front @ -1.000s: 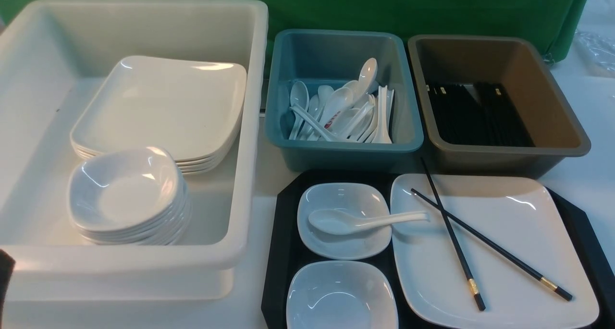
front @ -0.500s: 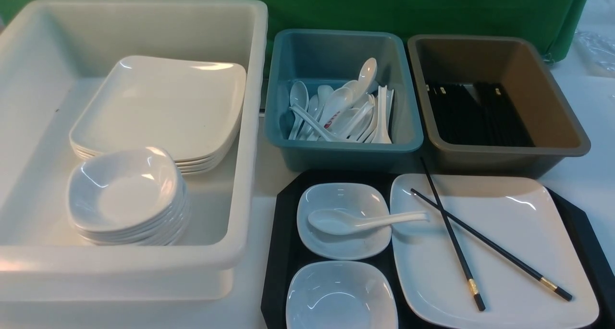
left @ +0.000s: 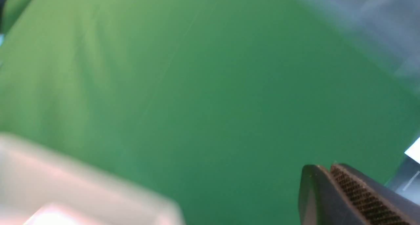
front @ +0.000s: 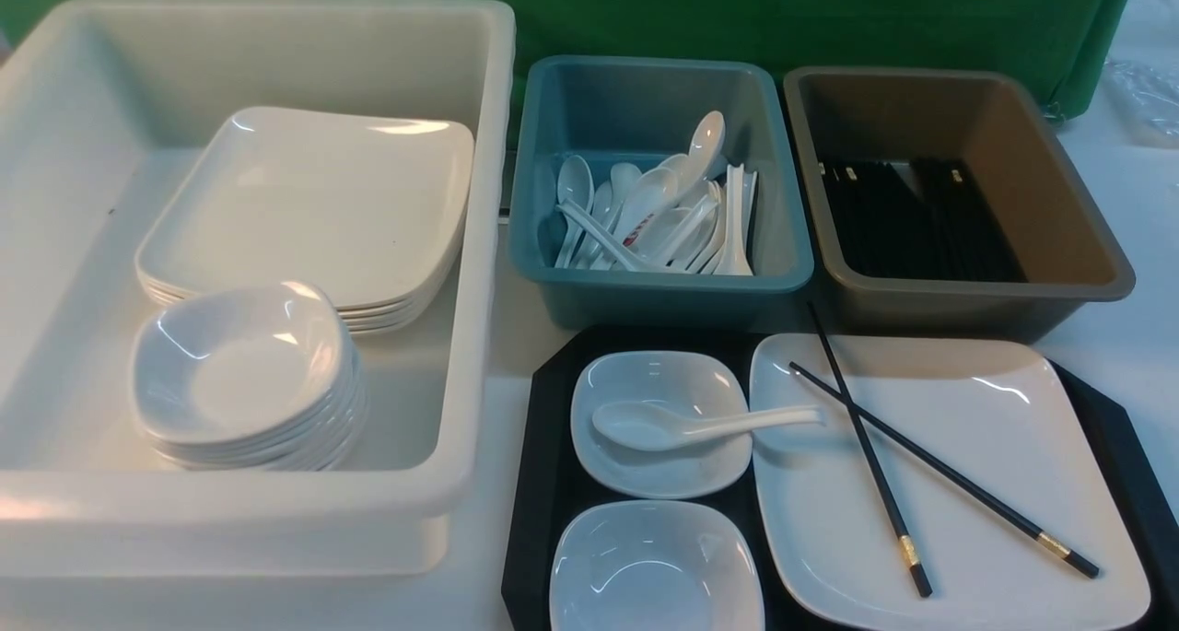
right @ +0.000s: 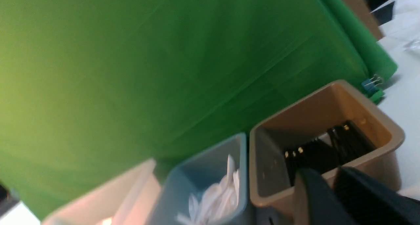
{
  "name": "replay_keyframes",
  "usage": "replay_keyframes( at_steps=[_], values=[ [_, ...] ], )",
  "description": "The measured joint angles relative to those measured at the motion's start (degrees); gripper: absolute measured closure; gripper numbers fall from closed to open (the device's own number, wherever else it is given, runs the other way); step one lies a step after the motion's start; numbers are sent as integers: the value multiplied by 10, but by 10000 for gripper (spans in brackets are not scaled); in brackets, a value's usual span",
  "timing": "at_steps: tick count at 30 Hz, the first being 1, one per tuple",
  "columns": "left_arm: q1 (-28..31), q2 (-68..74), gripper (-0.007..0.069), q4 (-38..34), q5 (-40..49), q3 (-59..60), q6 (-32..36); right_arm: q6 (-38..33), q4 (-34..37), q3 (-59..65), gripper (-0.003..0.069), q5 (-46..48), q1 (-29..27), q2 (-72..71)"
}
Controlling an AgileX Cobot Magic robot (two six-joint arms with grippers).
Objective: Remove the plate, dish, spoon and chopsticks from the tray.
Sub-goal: Use the right arm to grab a pair of chopsticks from the plate
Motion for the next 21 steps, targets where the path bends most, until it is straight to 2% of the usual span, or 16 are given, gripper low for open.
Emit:
replay_keyframes(
  at_steps=[1, 3, 8, 13, 17, 18, 21],
  values=[
    [0, 50, 610, -12, 69, -34, 53, -33, -19, -82, 614, 84, 15, 50],
    [0, 111, 610, -40, 148, -68, 110, -70, -31, -151, 626, 179, 32, 132],
    [0, 232, 610, -142, 288, -91, 245, -160, -44, -303, 629, 404, 48, 352],
    [0, 294, 610, -183, 351, -91, 305, -208, -46, -359, 607, 464, 49, 523],
    [0, 307, 610, -182, 363, -91, 318, -233, -48, -393, 487, 451, 49, 660],
    [0, 307, 610, -180, 362, -91, 319, -238, -48, -403, 407, 437, 52, 703],
    [0, 307, 610, -180, 358, -92, 322, -257, -51, -420, 226, 388, 73, 783]
  ],
)
